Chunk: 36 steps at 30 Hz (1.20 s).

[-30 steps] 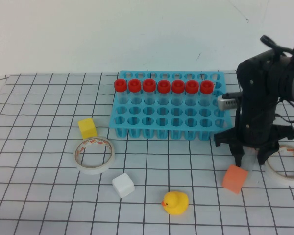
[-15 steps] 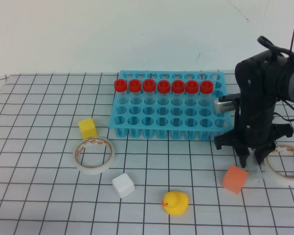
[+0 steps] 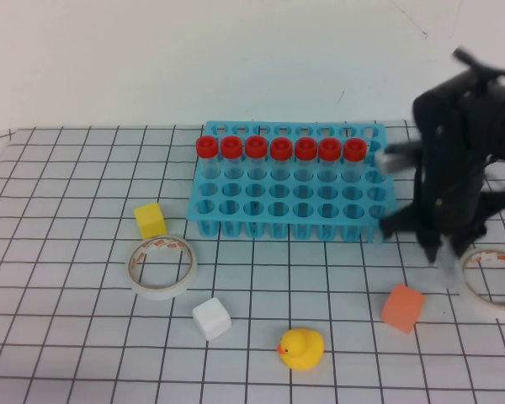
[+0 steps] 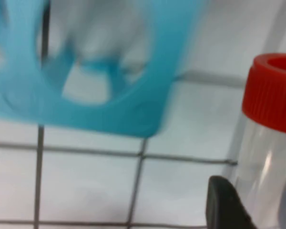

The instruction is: Place the test tubes

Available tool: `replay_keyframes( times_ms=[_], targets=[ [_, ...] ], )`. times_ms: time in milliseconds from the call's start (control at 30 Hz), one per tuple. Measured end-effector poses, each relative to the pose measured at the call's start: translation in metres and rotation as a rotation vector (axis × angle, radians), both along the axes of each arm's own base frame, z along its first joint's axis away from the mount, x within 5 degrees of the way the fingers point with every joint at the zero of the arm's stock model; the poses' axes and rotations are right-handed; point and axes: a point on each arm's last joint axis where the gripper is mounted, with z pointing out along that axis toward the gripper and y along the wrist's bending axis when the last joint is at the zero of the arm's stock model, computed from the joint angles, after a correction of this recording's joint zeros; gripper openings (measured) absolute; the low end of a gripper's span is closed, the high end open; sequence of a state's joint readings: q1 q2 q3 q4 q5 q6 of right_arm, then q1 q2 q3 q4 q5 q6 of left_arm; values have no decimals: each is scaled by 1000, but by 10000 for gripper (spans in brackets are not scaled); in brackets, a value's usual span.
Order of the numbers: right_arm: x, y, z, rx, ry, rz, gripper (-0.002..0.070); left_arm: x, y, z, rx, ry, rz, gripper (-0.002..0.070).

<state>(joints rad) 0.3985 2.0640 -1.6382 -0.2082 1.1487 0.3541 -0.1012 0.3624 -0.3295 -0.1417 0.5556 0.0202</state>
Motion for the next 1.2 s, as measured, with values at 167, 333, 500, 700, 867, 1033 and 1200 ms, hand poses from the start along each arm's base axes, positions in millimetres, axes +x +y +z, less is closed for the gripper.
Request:
replay_keyframes(
  times_ms=[167, 333, 500, 700, 867, 1033, 1200],
  targets=[
    [-2, -12, 57, -15, -246, -30, 232, 0, 0, 0, -3, -4, 2, -2],
    [-13, -19, 113, 49, -484, -46, 232, 0, 0, 0, -3, -4, 2, -1],
    [-38, -15, 153, 167, -680, 6, 232, 2, 0, 3, -7, -33, 6, -1],
    [-89, -2, 169, 307, -859, 166, 232, 3, 0, 5, -10, -61, 10, -2],
    [-130, 11, 151, 437, -988, 369, 232, 5, 1, 9, -15, -112, 18, -2],
    [-161, 28, 135, 602, -1085, 549, 232, 11, 2, 30, -67, -336, 53, -1],
    [-184, 50, 123, 711, -1117, 727, 232, 15, 3, 57, -119, -454, 69, -1]
  ],
)
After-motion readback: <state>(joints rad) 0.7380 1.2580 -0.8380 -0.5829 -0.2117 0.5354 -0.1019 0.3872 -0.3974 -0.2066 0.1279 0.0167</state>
